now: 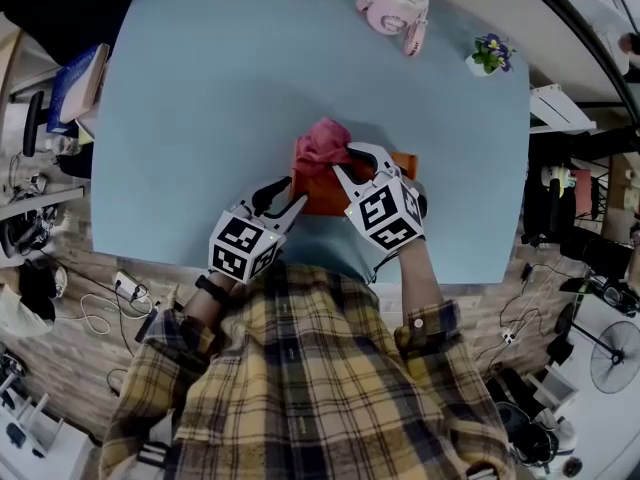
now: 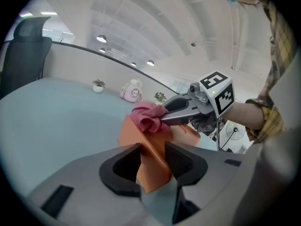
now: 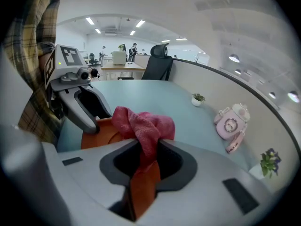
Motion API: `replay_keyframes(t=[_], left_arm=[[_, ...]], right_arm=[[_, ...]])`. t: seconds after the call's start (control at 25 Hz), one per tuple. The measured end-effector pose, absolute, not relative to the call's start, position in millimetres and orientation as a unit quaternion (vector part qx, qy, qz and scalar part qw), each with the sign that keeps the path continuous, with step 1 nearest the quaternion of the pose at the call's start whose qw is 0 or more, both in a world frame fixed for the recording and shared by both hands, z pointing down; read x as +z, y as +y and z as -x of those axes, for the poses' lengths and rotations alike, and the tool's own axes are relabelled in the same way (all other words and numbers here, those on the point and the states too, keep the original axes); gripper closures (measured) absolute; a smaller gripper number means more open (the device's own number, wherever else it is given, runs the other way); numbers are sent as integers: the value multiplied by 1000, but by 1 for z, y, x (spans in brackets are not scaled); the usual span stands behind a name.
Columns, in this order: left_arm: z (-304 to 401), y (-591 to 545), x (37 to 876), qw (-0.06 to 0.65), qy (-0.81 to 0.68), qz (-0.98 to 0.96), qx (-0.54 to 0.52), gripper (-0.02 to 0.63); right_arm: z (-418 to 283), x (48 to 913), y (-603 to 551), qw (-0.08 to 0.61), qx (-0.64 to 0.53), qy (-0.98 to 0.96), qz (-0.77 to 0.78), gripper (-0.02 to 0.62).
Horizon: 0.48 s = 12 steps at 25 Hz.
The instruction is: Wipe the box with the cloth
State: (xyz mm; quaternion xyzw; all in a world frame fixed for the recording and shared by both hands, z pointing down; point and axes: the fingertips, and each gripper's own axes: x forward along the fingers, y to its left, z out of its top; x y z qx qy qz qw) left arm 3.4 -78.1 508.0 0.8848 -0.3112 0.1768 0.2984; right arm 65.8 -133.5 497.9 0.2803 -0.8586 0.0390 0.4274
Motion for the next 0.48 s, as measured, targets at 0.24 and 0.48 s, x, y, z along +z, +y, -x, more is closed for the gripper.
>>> replay_keyframes(t=[0.24,0.48], left_arm=[[-5,-78,508,296,-312,-885,179,448],[-6,-78,508,294,-314,-885,181,449]], right_arm=[[-85,497,-128,437,35,-849,-294,508],[-99,494,-127,450,29,-837,-312,508]])
